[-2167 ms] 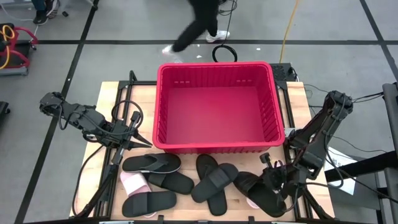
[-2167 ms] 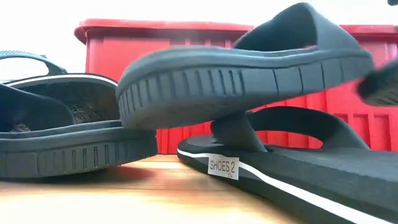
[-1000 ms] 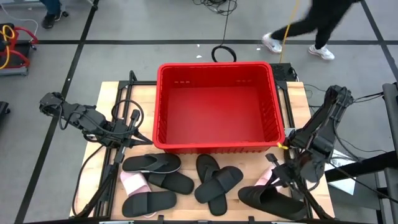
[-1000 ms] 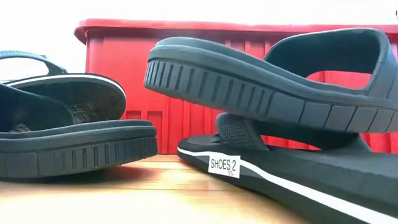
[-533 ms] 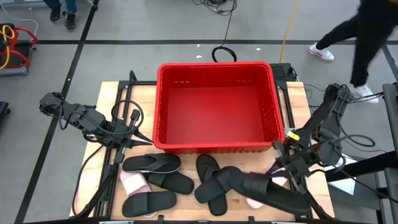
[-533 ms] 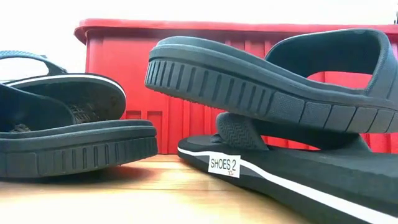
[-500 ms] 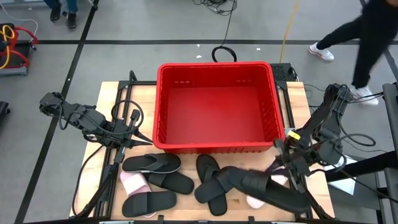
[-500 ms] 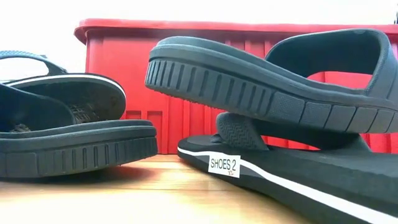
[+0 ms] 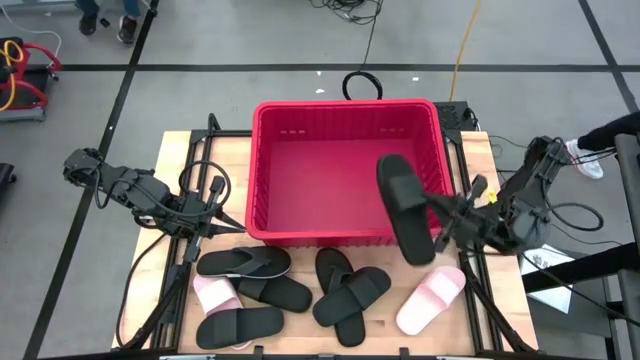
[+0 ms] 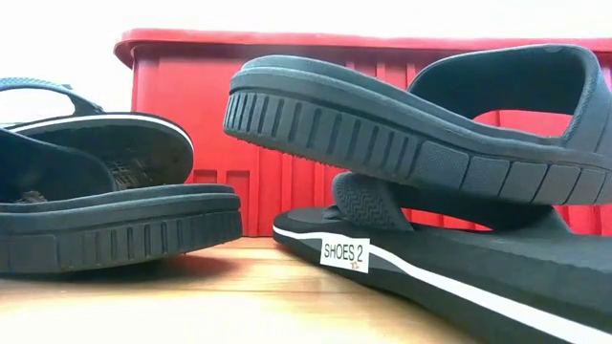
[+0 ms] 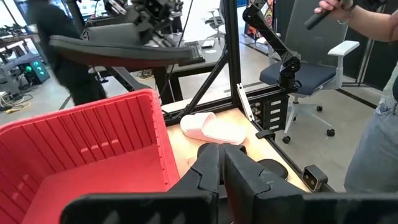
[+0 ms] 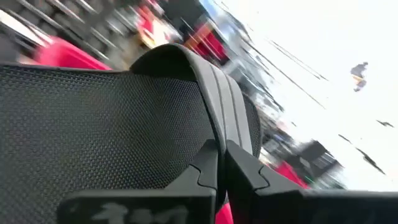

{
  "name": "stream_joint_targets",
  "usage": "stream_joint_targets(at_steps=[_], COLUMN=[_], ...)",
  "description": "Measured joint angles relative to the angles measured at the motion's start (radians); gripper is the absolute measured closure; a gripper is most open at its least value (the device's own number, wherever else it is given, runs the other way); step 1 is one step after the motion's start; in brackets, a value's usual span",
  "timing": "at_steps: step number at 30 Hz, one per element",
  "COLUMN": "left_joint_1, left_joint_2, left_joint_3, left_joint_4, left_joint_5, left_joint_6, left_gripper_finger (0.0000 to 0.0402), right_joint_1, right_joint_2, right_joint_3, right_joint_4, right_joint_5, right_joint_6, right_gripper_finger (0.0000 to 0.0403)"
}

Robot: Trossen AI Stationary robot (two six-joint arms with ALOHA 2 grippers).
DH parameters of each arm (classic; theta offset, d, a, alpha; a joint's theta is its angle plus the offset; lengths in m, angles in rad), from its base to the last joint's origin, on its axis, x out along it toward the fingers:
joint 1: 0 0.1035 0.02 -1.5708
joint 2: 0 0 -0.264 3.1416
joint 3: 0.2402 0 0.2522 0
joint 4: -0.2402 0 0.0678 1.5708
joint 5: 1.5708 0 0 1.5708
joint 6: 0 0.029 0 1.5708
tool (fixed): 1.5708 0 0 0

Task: Pick and place slides into bin
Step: Put the black slide into the red bin

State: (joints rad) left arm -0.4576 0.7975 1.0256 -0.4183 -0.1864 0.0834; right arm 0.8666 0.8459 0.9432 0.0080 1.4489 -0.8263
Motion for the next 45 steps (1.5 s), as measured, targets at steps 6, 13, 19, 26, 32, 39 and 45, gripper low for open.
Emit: stream_joint_targets(at_steps=[6, 13, 19, 26, 32, 39, 45], left_joint_1=[0.0, 0.0, 0.0, 0.0, 0.0, 0.0, 0.0], left_joint_2=[0.0, 0.0, 0.0, 0.001, 0.001, 0.001, 0.001], left_joint_3=[0.0, 0.0, 0.0, 0.0, 0.0, 0.0, 0.0], left_joint_4=[0.0, 0.002, 0.004, 0.004, 0.004, 0.004, 0.004], left_joint_5=[0.0, 0.0, 0.0, 0.0, 0.0, 0.0, 0.0], left_joint_6=[-0.001, -0.002, -0.002, -0.002, -0.002, 0.02, 0.02], left_gripper_finger=[0.0374, 0.0384, 0.04, 0.0385, 0.0376, 0.0376, 0.0376], right_joint_1=[-0.141, -0.265, -0.317, -0.343, -0.395, -0.489, -0.597], right_joint_2=[0.001, 0.001, 0.011, 0.033, 0.056, 0.087, 0.115], right_joint_3=[0.0, 0.0, 0.0, 0.0, 0.0, 0.0, 0.0], right_joint_4=[0.172, 0.224, 0.221, 0.163, 0.035, -0.103, -0.332], right_joint_5=[0.021, 0.022, 0.018, 0.016, -0.004, -0.044, -0.231], right_joint_6=[-0.154, -0.163, -0.163, -0.16, -0.082, -0.031, 0.183], right_gripper_finger=[0.0402, 0.0402, 0.0402, 0.0402, 0.0402, 0.0402, 0.0402])
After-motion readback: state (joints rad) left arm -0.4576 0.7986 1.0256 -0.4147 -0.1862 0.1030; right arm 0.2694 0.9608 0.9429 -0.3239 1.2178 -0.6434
